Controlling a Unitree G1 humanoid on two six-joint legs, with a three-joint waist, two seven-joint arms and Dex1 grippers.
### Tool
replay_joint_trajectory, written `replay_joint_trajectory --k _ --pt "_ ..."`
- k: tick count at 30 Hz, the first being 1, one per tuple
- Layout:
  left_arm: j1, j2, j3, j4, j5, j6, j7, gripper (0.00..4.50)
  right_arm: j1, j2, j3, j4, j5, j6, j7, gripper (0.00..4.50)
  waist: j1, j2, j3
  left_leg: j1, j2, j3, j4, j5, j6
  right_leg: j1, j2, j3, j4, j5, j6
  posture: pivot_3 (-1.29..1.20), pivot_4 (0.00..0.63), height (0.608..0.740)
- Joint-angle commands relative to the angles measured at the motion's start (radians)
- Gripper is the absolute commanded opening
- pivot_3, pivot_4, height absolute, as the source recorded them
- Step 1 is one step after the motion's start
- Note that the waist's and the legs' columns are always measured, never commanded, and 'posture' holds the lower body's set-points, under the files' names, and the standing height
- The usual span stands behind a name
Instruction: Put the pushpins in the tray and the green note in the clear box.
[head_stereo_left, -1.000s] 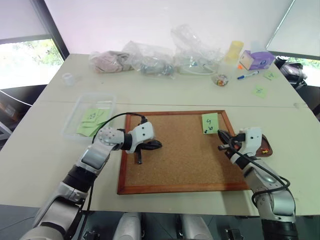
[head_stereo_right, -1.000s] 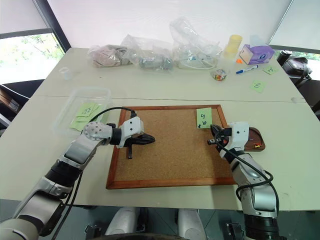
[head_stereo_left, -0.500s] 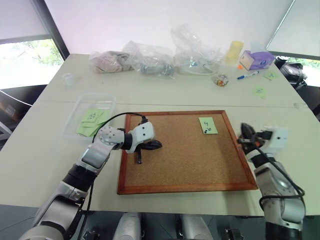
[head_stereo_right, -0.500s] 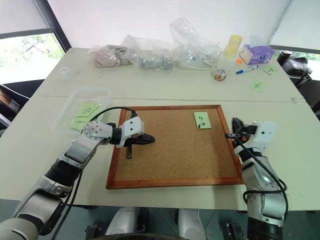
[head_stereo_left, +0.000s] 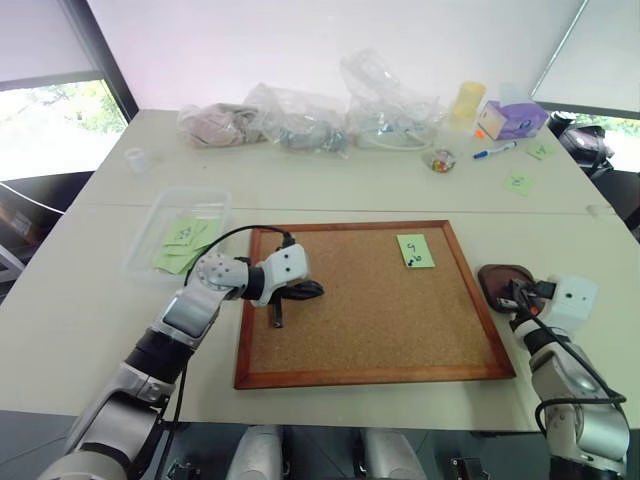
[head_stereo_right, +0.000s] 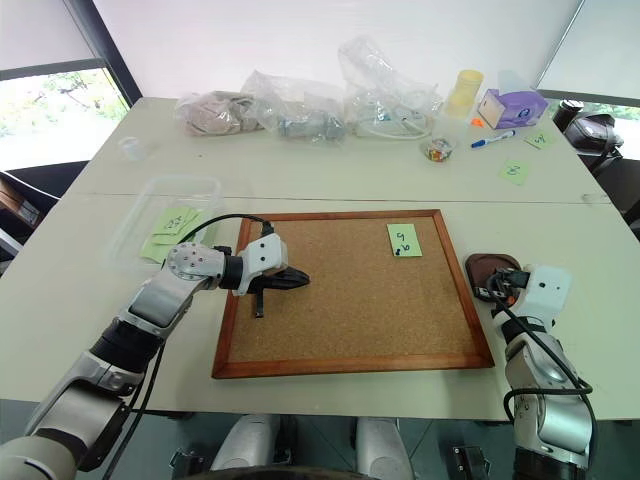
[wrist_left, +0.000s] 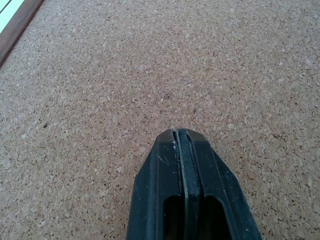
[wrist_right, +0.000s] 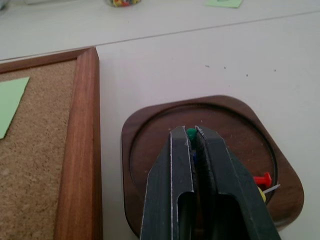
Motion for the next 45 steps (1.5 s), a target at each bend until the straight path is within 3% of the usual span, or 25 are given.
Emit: replay_joint_trajectory --k 1,6,8,19,25,29,42,45 --pt "0.012 0.002 -0.031 0.012 0.028 0.014 0.000 0.00 -0.008 -0.015 -0.016 -0.006 0.002 0.001 0.003 1.01 0.000 0.000 0.000 0.000 0.000 0.000 0.000 0.000 0.000 0.000 0.000 0.000 0.000 0.000 0.000 0.00 0.150 0.737" --pt "0.012 0.004 -0.030 0.012 0.028 0.013 0.000 0.00 -0.005 -0.014 -0.023 -0.011 -0.002 -0.001 -0.003 3.66 0.000 0.000 0.000 0.000 0.000 0.000 0.000 0.000 0.000 0.000 0.000 0.000 0.000 0.000 0.000 0.00 0.150 0.737" --pt "0.012 0.003 -0.029 0.013 0.027 0.013 0.000 0.00 -0.004 -0.010 -0.026 -0.016 -0.002 -0.007 -0.006 4.41 0.000 0.000 0.000 0.000 0.000 0.000 0.000 0.000 0.000 0.000 0.000 0.000 0.000 0.000 0.000 0.00 0.150 0.737" --pt "0.011 -0.001 -0.030 0.014 0.026 0.010 0.001 0.00 -0.028 -0.008 -0.031 -0.079 0.021 -0.112 0.031 4.41 0.000 0.000 0.000 0.000 0.000 0.000 0.000 0.000 0.000 0.000 0.000 0.000 0.000 0.000 0.000 0.00 0.150 0.737" --pt "0.007 -0.002 -0.032 0.020 0.027 0.003 -0.004 0.00 -0.085 -0.047 0.136 -0.137 0.032 -0.037 0.147 4.41 0.000 0.001 -0.001 0.001 0.000 0.000 0.000 0.000 0.000 0.000 0.000 0.000 0.000 0.000 0.000 0.00 0.150 0.737" --pt "0.003 -0.006 -0.033 0.027 0.029 -0.002 -0.002 0.00 -0.154 -0.028 0.244 -0.062 0.002 -0.008 0.172 4.41 0.001 0.000 -0.001 0.000 0.000 0.000 0.000 0.000 0.000 0.001 0.000 0.000 0.000 0.000 0.000 0.00 0.150 0.737" --pt "0.020 0.002 -0.029 0.003 0.028 0.013 0.007 0.00 -0.204 0.007 0.319 0.072 -0.040 -0.044 0.201 4.41 0.001 0.000 -0.001 0.000 0.000 0.000 0.000 0.000 0.000 0.001 0.000 0.000 0.000 0.000 0.000 0.00 0.150 0.737" --pt "0.022 0.002 -0.029 -0.001 0.028 0.017 0.008 0.00 -0.208 0.013 0.327 0.083 -0.047 -0.047 0.209 3.68 0.001 0.000 -0.001 0.000 0.000 0.000 0.000 0.000 0.000 0.001 0.000 0.000 0.000 0.000 0.000 0.00 0.150 0.737"
